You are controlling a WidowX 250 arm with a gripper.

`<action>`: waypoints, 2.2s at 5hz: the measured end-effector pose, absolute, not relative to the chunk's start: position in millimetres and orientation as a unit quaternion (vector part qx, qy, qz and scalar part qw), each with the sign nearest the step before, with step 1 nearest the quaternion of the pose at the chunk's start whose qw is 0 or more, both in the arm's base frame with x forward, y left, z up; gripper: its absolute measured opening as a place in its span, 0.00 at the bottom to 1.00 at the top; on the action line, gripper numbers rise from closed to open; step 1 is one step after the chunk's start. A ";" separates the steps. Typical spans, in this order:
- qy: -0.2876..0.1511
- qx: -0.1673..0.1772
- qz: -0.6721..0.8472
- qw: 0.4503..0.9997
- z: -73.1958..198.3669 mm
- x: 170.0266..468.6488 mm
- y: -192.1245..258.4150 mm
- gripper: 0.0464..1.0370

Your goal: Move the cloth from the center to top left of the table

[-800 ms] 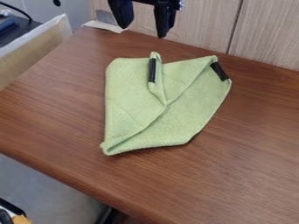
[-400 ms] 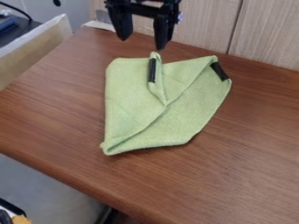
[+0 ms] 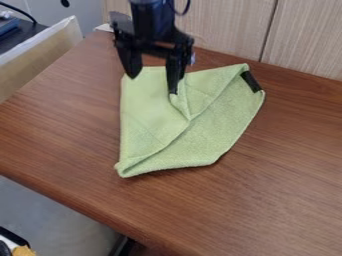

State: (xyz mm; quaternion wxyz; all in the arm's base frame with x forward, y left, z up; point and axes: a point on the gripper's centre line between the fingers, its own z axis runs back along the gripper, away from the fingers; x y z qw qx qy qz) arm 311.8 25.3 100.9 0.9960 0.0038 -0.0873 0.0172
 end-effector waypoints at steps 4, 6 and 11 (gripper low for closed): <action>-0.056 0.010 0.048 0.997 45.9 313.7 35.3 0.96; -0.064 0.017 0.078 0.995 47.5 337.6 54.7 0.96; -0.068 0.029 0.200 0.977 60.7 362.1 149.6 0.96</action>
